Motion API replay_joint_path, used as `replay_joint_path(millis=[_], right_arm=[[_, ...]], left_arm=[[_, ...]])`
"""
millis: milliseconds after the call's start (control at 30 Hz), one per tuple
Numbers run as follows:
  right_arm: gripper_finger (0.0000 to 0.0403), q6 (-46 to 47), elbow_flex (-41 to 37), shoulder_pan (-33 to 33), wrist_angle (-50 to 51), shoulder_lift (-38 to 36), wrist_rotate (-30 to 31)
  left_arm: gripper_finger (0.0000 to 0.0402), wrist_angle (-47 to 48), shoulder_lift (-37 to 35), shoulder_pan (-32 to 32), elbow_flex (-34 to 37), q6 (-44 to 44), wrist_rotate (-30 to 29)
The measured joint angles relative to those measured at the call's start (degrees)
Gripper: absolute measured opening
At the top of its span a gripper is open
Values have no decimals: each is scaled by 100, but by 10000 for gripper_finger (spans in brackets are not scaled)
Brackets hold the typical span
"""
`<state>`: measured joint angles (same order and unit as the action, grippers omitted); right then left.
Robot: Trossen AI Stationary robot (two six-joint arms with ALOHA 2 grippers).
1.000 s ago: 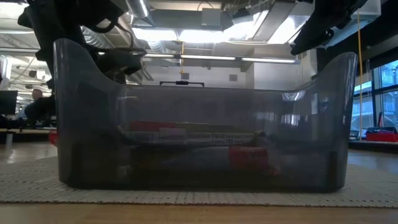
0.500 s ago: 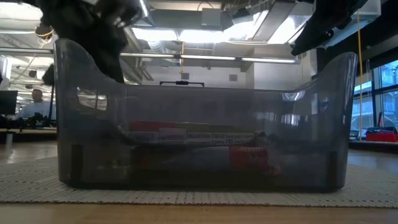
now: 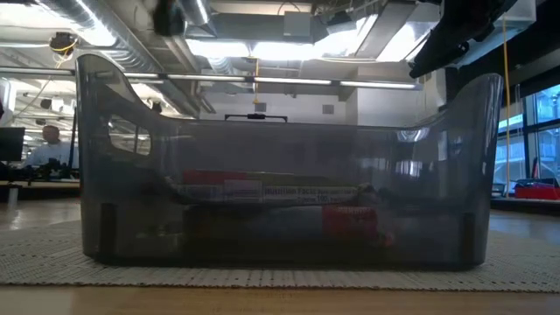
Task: Pick and place Granola Bars by type
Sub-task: Put the red granola bar into the black bin
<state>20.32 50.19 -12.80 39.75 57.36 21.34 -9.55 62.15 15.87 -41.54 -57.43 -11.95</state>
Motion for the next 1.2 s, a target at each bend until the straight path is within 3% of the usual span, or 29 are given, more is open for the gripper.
replay_joint_path(millis=[133, 267, 433, 733, 867, 1200], right_arm=[[246, -2, 0, 0, -2, 0, 0], [246, 9, 0, 0, -2, 0, 2], [246, 15, 0, 0, -10, 0, 1], [246, 74, 0, 0, -13, 0, 1], [246, 191, 0, 0, -13, -1, 2], [246, 496, 0, 0, -23, 0, 4]], left_arm=[[74, -1412, 107, 23, -7, 933, 422], [74, -1632, 397, 25, -148, 1161, 459], [74, -543, 1200, -20, -1134, 1237, 1098], [74, 3043, 2839, -23, -3400, 2161, 1612], [74, 3340, 3396, -19, -3722, 2371, 1831], [74, 3343, 4445, 79, -3744, 2392, 2385]])
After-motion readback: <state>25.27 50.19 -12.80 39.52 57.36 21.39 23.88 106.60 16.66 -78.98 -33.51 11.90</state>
